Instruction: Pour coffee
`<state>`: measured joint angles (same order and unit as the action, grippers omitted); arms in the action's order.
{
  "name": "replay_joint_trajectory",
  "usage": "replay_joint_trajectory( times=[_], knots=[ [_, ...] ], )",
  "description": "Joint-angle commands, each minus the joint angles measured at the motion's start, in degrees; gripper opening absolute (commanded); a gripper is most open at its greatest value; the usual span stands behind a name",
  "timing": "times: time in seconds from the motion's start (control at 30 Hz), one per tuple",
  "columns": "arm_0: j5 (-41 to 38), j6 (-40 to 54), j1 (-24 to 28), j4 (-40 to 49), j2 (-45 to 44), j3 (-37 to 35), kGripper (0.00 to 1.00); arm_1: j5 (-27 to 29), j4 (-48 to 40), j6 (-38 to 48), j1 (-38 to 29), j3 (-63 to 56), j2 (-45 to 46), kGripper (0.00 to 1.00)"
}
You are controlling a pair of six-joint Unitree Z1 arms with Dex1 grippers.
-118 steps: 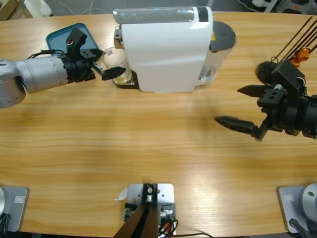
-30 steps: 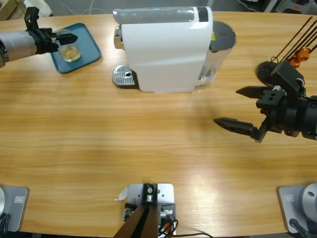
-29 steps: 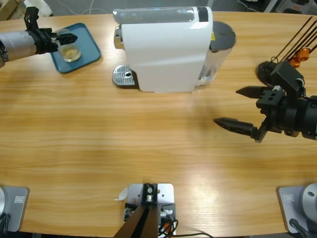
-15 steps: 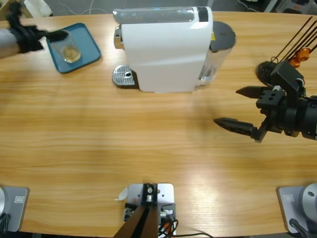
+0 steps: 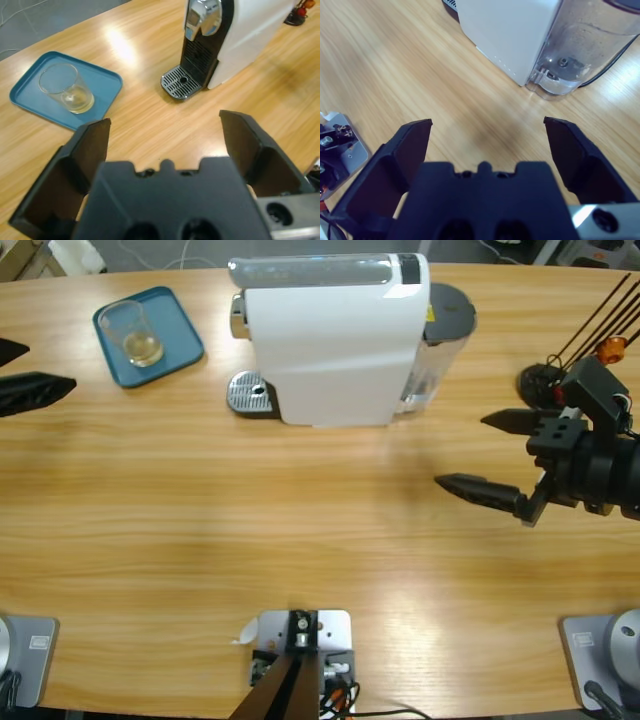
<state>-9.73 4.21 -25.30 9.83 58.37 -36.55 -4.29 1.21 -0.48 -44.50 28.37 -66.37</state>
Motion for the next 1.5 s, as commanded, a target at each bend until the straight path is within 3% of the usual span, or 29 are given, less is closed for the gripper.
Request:
replay_joint_trajectory(
  times=[0.03, 0.47, 1.03, 1.13, 1.37, 1.5],
  knots=[
    [-0.2, -1.3, -4.2, -4.9, 2.8, 6.8, 0.936, -0.8, 0.5, -0.5, -0.5, -0.7, 0.5, 1.000],
    [-2.9, -1.7, -5.3, -9.6, 11.4, 8.1, 0.941, -1.0, 0.5, -0.6, -0.5, -0.4, -1.4, 1.000],
    [-5.6, -1.7, -8.2, -9.5, 13.4, 7.7, 0.937, -1.1, 1.0, -0.8, -0.5, -0.1, -2.4, 1.000],
    [-5.1, -1.7, -8.2, -8.4, 11.5, 7.7, 0.936, -1.1, 0.9, -0.8, -0.5, -0.1, -2.6, 1.000],
    [0.7, -3.2, -10.3, 2.1, -2.5, 6.2, 0.931, -1.1, 0.8, -0.8, -0.5, -0.1, -2.8, 1.000],
    [-0.3, -3.2, -10.6, -0.1, -3.3, 8.4, 0.931, -1.2, 0.8, -0.8, -0.5, 0.0, -2.9, 1.000]
  ],
)
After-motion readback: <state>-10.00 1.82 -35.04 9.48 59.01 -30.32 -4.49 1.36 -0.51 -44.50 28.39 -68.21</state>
